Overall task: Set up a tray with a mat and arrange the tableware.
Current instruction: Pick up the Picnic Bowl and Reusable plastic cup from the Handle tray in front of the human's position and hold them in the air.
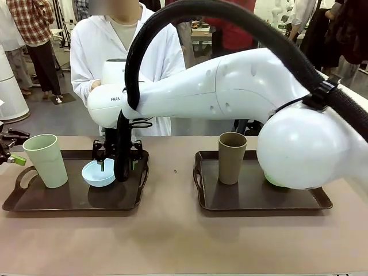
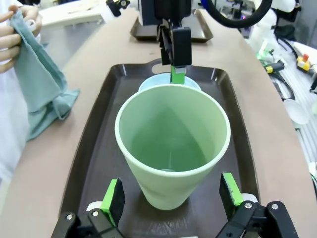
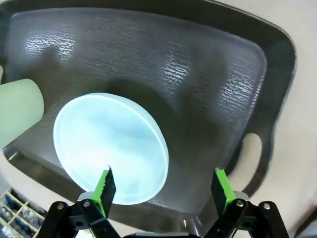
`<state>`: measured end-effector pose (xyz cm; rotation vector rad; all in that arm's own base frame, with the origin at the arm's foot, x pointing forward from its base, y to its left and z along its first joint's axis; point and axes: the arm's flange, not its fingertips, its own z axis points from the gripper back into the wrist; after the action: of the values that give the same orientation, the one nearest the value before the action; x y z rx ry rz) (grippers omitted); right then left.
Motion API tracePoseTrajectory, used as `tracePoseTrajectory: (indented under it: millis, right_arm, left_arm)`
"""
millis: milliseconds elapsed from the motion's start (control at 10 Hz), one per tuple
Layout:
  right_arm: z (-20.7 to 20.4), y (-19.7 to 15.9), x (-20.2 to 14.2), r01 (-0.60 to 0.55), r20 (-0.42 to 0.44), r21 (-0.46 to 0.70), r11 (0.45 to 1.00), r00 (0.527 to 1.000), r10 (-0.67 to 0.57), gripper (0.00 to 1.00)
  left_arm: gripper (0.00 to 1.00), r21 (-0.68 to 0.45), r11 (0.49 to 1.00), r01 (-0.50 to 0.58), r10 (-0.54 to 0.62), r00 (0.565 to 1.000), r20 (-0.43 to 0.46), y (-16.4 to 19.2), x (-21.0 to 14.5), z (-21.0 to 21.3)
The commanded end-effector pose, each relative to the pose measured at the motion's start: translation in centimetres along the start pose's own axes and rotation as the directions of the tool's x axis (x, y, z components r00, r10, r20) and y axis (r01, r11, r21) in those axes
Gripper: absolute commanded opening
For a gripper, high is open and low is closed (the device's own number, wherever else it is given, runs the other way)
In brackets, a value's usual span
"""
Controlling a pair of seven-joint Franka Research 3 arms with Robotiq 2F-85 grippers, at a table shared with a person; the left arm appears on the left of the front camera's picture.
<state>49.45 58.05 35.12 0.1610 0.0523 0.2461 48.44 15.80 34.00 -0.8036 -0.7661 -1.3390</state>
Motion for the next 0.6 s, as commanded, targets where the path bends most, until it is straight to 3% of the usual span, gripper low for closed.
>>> tracePoseTrajectory:
  millis: [0,500]
  right_arm:
    - [0.0,1.7,2.1,0.010,0.000,-0.016,1.000,1.000,-0.010,1.00]
    - [-0.7,1.9,2.6,0.006,-0.020,-0.019,1.000,1.000,-0.007,1.00]
  left_arm:
    - [1.00,0.000,1.000,-0.020,0.020,1.000,0.003,0.2,0.3,-1.2]
    - [1.00,-0.078,0.997,-0.025,0.024,1.000,-0.008,-0.1,0.9,-4.1]
